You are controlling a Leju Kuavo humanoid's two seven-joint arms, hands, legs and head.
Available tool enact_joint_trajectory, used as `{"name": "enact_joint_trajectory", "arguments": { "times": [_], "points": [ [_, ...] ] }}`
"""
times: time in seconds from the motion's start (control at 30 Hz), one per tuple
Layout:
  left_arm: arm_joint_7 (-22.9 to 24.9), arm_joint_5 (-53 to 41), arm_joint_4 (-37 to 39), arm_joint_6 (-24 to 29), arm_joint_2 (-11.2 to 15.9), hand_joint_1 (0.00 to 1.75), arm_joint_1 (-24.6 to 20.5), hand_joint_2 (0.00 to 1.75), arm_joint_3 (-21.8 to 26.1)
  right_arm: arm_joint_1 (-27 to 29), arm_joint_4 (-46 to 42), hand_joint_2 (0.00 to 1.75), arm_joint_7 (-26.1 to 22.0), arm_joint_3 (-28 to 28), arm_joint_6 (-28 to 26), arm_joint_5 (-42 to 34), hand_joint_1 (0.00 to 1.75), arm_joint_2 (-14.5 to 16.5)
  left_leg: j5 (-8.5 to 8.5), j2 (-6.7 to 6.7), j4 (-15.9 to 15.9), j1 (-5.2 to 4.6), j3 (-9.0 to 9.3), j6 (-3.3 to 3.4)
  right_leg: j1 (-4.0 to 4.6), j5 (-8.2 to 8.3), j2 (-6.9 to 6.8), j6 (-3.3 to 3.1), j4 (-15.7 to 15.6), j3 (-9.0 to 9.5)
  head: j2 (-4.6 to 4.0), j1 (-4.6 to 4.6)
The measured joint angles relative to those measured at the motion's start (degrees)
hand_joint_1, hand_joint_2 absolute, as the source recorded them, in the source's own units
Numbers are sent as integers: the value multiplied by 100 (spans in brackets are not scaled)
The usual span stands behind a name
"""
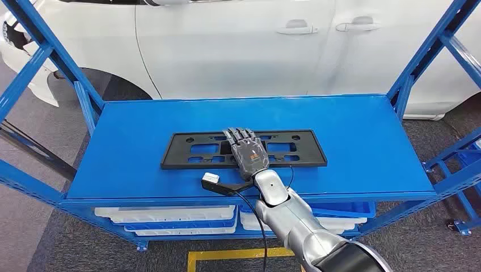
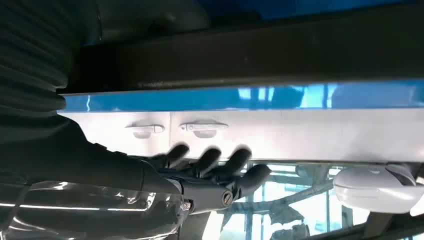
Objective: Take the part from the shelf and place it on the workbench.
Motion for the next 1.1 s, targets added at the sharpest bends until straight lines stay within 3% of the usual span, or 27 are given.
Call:
{"name": "enact_joint_trajectory", "arguments": {
  "times": [0.07,0.1,0.17,0.2,0.33,0.37,0.43,0.5,0.53,0.57,0.63,0.7,0.8,0.87,0.97,1.0,1.03,1.07,1.1],
  "points": [
    [-11,0,0,1,1,0,0,0,0,-5,20,175,8,2,0,0,175,-2,256,0,-398,-1,164,23,8,-10,7,4,3,20,1,0],
    [-29,1,0,4,3,0,0,0,0,-14,38,175,15,3,0,0,175,-4,496,0,-815,-5,337,53,15,-22,13,11,7,38,1,0],
    [-80,6,0,19,12,0,-6,0,1,-41,70,175,23,4,0,-1,175,-10,766,0,-1498,-32,638,117,43,-42,18,43,24,48,1,3],
    [-119,12,0,28,15,0,-10,0,1,-52,82,175,28,4,0,-2,175,-18,797,-3,-1655,-49,706,148,48,-45,19,68,29,42,1,4],
    [-293,63,0,51,19,0,2,0,10,-70,95,175,40,4,-2,-32,175,-69,823,1,-1762,-44,749,272,33,-115,18,187,114,1,0,13],
    [-332,70,0,52,19,0,2,0,15,-75,95,175,40,4,-2,-50,175,-87,842,9,-1792,-29,762,303,27,-233,15,218,296,-79,0,24],
    [-394,84,0,56,19,0,-2,0,28,-65,94,175,30,4,-1,-78,175,-123,853,17,-1809,-23,769,331,-6,-600,6,267,1012,-418,-1,43],
    [-469,109,0,60,20,0,8,87,42,-38,91,175,12,4,-3,-99,175,-148,847,15,-1807,-24,772,332,-40,-805,0,301,1657,-739,-1,45],
    [-511,119,0,56,19,0,15,131,47,-32,88,175,-3,4,-5,-109,175,-155,841,13,-1805,-24,780,328,-51,-746,-6,308,1689,-761,0,46],
    [-560,127,0,45,19,0,22,175,54,-32,75,175,-25,4,-7,-126,175,-160,831,9,-1804,-23,796,321,-62,-586,-12,307,1484,-665,1,47],
    [-660,138,0,-4,14,0,26,175,79,-33,3,175,-128,-12,-7,-211,175,-171,803,0,-1796,-26,828,291,-68,-200,-22,274,652,-251,1,47],
    [-758,167,0,-86,10,0,32,175,117,-8,-196,175,-390,-82,-7,-433,175,-180,775,-8,-1780,-41,832,235,-46,-31,-21,225,89,14,1,42],
    [-837,223,0,-185,8,0,59,175,165,109,-763,175,-1246,-361,-7,-1094,175,-178,745,-2,-1778,-19,837,119,-12,-29,-8,136,-9,53,1,41],
    [-837,239,0,-211,4,0,73,175,181,190,-1238,175,-2053,-634,-3,-1825,175,-133,581,4,-1559,-3,764,65,-25,-14,-9,65,-60,92,0,37],
    [-852,279,0,-277,0,0,92,175,220,424,-2235,175,-2954,-859,191,-3574,175,-103,36,5,-472,1,276,25,-17,-25,-24,13,-75,122,-1,32],
    [-879,306,0,-297,0,0,110,175,245,548,-2690,175,-3096,-850,316,-4245,175,-139,-57,5,-175,1,130,16,-11,-32,-30,8,-70,125,-1,33],
    [-913,333,0,-311,0,0,131,175,270,676,-3161,175,-3183,-827,443,-4857,175,-187,-43,6,-64,1,69,13,-7,-40,-32,7,-60,125,0,33],
    [-950,362,0,-316,0,0,152,175,294,800,-3627,175,-3278,-803,581,-5434,175,-239,89,6,-197,2,124,16,-8,-51,-29,13,-47,127,0,33],
    [-976,390,0,-311,0,0,165,175,319,929,-4121,175,-3404,-781,757,-6020,175,-298,301,6,-540,2,280,27,-11,-65,-23,26,-30,129,1,33]
  ]
}}
